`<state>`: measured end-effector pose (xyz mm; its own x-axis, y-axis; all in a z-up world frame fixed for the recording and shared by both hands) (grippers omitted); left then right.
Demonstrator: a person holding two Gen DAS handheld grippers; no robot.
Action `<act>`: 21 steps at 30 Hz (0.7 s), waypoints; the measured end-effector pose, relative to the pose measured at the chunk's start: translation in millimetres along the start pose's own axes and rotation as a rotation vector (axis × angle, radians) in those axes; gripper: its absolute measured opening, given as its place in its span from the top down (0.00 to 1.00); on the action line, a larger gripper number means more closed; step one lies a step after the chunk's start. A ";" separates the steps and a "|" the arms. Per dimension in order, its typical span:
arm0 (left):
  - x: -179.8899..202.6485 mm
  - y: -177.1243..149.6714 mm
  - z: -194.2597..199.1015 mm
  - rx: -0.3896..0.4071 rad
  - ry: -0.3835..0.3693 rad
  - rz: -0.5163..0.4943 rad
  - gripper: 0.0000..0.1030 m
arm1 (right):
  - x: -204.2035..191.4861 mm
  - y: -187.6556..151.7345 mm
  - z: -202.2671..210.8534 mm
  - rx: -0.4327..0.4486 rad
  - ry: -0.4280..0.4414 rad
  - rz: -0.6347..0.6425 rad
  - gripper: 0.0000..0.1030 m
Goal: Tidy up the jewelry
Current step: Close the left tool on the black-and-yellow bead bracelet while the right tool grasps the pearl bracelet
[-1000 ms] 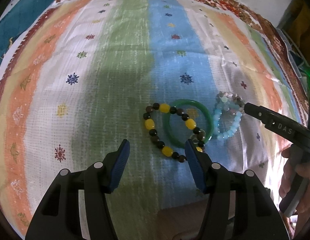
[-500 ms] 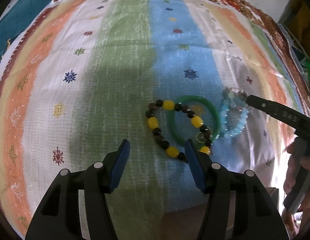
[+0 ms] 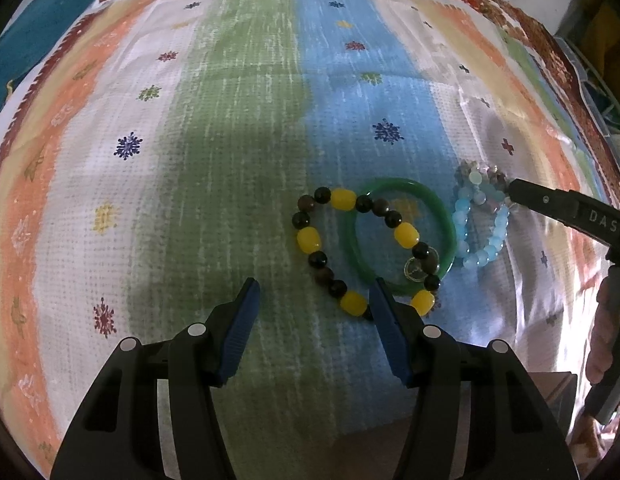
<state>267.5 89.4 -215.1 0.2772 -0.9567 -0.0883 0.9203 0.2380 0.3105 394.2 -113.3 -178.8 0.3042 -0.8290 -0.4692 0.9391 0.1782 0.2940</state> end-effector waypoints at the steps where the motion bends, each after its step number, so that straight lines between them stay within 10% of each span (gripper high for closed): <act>1: -1.6 -1.0 -0.2 0.004 0.000 -0.004 0.45 | 0.0 -0.1 0.0 -0.001 0.002 0.001 0.55; 5: -4.1 -0.7 -1.6 0.005 0.010 -0.011 0.56 | 2.9 -0.7 -1.9 -0.013 0.001 0.006 0.75; 10: -12.5 -3.1 -4.9 -0.001 0.056 -0.001 0.78 | 4.1 -1.6 -3.1 -0.018 0.011 0.008 0.77; 21: -13.2 -2.3 -3.2 0.002 0.064 -0.001 0.88 | 3.4 -3.0 -2.6 -0.026 0.026 0.016 0.81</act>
<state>262.6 102.0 -217.7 0.2933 -0.9443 -0.1493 0.9202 0.2365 0.3119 392.8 -115.2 -183.5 0.3233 -0.8121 -0.4857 0.9377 0.2059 0.2799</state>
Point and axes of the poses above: each gripper's, at about its wrist camera, not at the fingertips, and z roughly against the way its jaws point, x to its right, y to its top, the point moved 3 cm from there along -z, roughly the way its jaws point, and after that the axes turned 14 degrees about y, right-handed, at the moved point
